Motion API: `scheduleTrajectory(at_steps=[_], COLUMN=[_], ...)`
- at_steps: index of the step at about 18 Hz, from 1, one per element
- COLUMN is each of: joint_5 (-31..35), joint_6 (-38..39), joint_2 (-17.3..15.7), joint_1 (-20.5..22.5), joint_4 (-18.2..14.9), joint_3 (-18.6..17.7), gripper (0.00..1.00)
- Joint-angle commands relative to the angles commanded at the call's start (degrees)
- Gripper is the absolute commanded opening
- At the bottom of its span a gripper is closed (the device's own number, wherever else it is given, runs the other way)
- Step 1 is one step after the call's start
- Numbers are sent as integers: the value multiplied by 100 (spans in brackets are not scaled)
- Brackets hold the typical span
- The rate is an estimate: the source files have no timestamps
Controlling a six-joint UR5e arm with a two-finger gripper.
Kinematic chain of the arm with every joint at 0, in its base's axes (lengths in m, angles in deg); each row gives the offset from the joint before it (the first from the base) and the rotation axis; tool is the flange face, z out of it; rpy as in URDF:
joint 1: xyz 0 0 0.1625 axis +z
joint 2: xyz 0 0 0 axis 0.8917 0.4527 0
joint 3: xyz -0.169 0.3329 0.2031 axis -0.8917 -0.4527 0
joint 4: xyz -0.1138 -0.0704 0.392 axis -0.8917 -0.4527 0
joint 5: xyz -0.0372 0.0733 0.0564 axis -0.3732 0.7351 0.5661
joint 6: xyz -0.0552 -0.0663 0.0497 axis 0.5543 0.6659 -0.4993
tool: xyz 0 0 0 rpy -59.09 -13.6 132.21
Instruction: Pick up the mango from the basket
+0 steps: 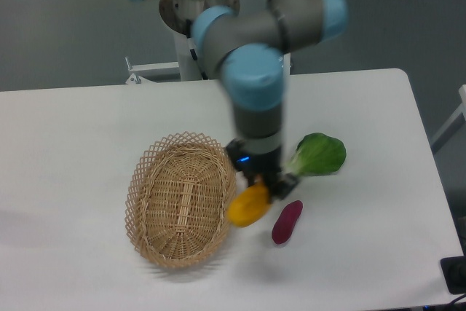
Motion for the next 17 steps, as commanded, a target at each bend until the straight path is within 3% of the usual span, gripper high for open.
scheduleTrajectory(at_steps=[7,17], joint_5=[-18,-9], joint_6=[-1645,-1743], joint_2=[-79,-88], joint_1=[818,898], joint_4=[-237,-238], joint_3=[0,9], gripper=[37,37])
